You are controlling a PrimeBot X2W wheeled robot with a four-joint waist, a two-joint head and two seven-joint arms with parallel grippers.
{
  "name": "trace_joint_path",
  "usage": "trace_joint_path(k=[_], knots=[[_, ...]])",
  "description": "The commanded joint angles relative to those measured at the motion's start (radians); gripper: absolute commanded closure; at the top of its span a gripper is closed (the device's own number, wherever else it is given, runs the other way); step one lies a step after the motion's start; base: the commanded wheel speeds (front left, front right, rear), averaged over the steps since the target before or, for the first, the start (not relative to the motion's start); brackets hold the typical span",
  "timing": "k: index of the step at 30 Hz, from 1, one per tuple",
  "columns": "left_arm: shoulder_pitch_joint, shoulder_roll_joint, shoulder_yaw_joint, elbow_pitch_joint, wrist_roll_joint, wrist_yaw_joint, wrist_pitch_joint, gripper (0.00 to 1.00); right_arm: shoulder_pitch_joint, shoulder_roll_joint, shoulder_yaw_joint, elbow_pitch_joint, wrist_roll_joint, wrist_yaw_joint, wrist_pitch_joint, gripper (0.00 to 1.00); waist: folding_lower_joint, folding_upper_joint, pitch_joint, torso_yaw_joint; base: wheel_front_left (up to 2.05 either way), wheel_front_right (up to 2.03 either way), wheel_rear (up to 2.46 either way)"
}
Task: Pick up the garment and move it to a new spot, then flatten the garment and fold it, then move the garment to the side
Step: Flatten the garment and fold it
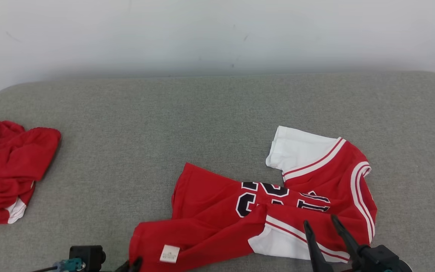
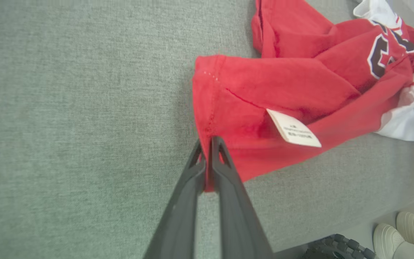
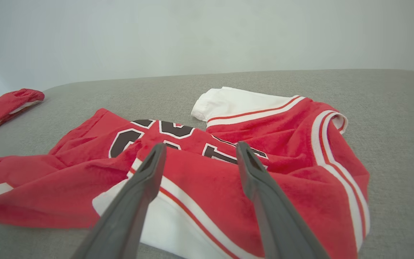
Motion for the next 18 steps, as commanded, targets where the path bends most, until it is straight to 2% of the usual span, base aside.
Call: trace_joint_path(k=[1,6,12,14,18], knots=[[0.002,-0.015,0.008,0.015,0.009,0.007,-0.029,0.0,0.009,-0.008,-0.008,0.0,0.008,0.001,-0.002,0.0,0.0,0.0,-0.003,-0.007,0.0,0.0,0.0],[0.034,-0.05,0.058,0.009,0.002,0.005,-0.174,0.0,0.02,-0.013,-0.039,-0.007,0.007,0.001,0.003,0.0,0.0,0.0,-0.005,-0.012,0.0,0.0,0.0],[0.065,-0.102,0.14,-0.029,0.063,-0.017,-0.5,0.0,0.024,-0.014,-0.112,-0.037,-0.008,0.001,0.012,0.0,0.0,0.0,-0.013,-0.004,0.0,0.0,0.0],[0.069,-0.106,0.151,-0.034,0.084,-0.023,-0.523,0.0,0.025,-0.014,-0.122,-0.041,-0.009,0.001,0.017,0.0,0.0,0.0,-0.016,-0.001,0.0,0.0,0.0],[0.081,-0.163,0.232,-0.081,0.182,-0.042,-0.548,0.0,0.026,-0.014,-0.158,-0.059,-0.012,0.001,0.03,0.0,0.0,0.0,-0.025,0.01,0.0,0.0,0.0]])
